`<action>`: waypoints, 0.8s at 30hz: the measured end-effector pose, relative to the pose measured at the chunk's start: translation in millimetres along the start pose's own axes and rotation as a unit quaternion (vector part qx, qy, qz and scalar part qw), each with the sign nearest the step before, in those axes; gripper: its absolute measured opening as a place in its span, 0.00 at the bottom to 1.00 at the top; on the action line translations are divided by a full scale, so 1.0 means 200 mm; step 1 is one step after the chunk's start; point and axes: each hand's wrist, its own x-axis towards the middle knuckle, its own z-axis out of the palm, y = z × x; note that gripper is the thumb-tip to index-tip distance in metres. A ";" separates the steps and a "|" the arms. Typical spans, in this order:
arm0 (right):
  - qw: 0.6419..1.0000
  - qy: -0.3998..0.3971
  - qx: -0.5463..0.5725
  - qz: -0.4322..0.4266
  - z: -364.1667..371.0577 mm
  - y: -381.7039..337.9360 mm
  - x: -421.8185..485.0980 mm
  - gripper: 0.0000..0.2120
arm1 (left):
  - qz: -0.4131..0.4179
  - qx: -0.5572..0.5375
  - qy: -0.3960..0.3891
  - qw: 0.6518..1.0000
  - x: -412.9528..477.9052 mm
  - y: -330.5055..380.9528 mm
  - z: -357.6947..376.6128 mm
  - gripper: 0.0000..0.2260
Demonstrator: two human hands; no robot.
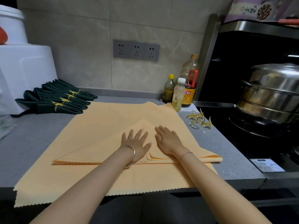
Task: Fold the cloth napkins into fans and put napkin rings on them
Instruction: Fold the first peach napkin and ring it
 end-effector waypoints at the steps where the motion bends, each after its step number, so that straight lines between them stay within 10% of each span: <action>1: 1.000 0.000 -0.004 0.009 0.00 0.03 -0.03 0.23 | 0.001 -0.001 -0.001 1.000 0.00 0.00 0.00 0.26; 16: 0.991 -0.007 -0.014 0.131 -0.08 0.44 -0.52 0.28 | 0.008 -0.010 -0.005 1.000 -0.04 0.00 -0.02 0.26; 24: 0.990 0.075 0.033 -0.119 -0.11 0.25 -0.62 0.21 | 0.085 -0.044 -0.002 0.995 -0.29 0.04 -0.02 0.24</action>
